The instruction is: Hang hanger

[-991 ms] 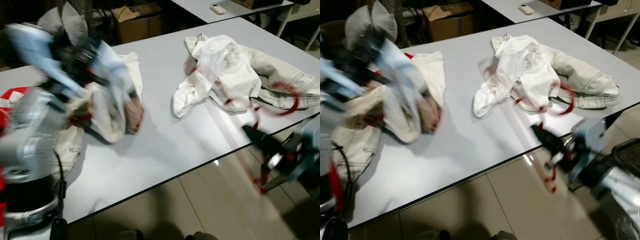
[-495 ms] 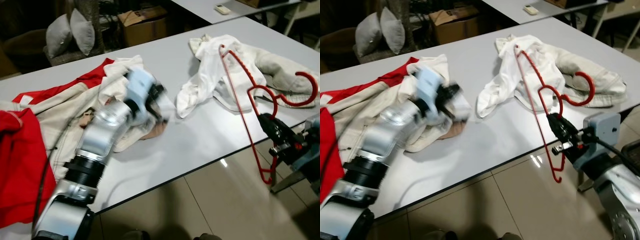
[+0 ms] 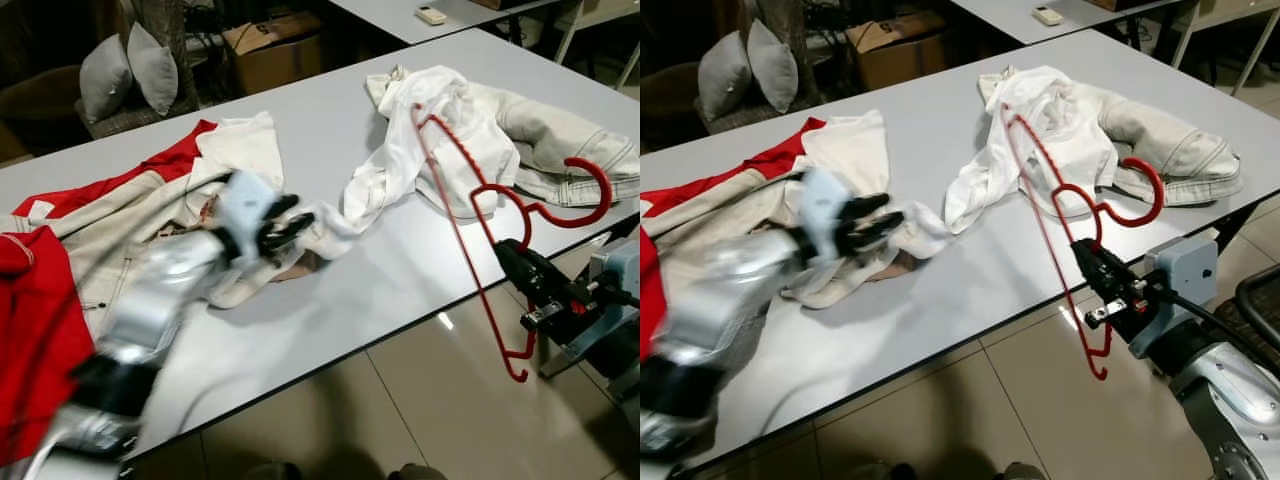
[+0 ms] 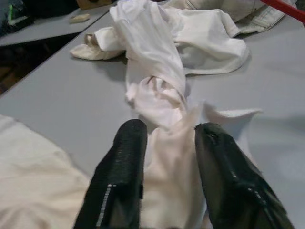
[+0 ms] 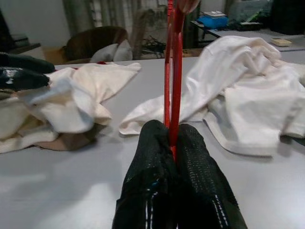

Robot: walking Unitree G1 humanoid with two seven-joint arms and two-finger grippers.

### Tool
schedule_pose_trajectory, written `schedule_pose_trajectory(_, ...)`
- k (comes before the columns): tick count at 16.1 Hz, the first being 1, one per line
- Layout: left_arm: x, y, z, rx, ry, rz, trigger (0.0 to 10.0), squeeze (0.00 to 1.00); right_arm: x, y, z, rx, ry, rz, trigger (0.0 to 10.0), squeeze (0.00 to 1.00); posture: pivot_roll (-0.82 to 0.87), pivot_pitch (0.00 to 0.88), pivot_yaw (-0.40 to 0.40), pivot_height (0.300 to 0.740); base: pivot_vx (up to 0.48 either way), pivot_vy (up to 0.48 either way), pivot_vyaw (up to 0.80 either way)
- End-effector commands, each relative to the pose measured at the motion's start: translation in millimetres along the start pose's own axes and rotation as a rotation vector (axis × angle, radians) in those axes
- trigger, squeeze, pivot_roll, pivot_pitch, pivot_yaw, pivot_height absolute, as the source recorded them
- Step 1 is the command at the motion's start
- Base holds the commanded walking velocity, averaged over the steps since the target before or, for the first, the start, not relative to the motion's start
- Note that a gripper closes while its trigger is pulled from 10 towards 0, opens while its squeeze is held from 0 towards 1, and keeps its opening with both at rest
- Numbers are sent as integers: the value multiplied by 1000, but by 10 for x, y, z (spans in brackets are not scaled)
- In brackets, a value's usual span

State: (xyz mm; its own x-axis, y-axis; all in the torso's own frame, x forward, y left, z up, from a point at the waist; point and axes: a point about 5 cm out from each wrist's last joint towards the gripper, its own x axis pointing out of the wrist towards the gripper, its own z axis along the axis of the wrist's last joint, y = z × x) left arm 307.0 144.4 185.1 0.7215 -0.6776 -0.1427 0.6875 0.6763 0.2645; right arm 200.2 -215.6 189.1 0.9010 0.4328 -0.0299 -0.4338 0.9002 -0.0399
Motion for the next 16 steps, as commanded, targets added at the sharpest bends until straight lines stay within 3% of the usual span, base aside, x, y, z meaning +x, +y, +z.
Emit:
schedule_pose_trajectory(1, -85, 20, 9, 17, 19, -7, 10000, 812, 1, 60, 20, 4, 2, 42, 10000, 0, -206, 103, 115, 740, 0, 0, 0)
schedule_pose_trajectory(2, -191, 45, -19, 34, 62, 10, 10000, 0, 6, 82, 14, 6, 8, 58, 10000, 0, -203, 106, 113, 740, 0, 0, 0)
schedule_pose_trajectory(5, -415, 116, -87, 22, 153, 62, 10000, 0, 14, 106, 1, 8, 18, 82, 10000, 0, -197, 108, 112, 740, 0, 0, 0)
schedule_pose_trajectory(7, -633, 55, -176, -55, 245, 27, 10000, 0, 27, 135, -17, 6, 30, 106, 10000, 0, -191, 106, 115, 740, 0, 0, 0)
schedule_pose_trajectory(15, -795, 18, -342, -48, 390, 16, 10000, 0, 62, 151, -27, -2, 27, 119, 10000, 0, -190, 90, 126, 740, 0, 0, 0)
schedule_pose_trajectory(16, -805, 21, -369, -41, 406, 13, 0, 0, 70, 159, -26, -1, 25, 126, 10000, 0, -189, 89, 126, 740, 0, 0, 0)
